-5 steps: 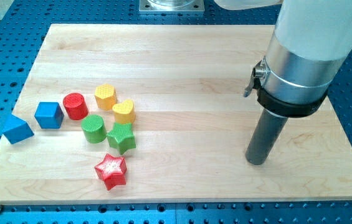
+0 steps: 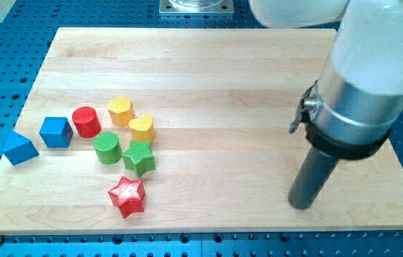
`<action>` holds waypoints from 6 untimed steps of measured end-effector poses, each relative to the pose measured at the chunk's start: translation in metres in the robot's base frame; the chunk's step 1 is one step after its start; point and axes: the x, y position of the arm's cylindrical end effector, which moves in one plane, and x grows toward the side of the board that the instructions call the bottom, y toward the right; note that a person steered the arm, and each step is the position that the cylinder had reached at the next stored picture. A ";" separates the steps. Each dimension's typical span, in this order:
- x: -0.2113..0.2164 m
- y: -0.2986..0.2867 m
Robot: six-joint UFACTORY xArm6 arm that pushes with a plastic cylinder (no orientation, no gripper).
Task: Move the red star below the red circle
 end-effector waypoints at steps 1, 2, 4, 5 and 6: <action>0.018 -0.020; 0.012 -0.082; 0.014 -0.222; -0.031 -0.264; -0.050 -0.316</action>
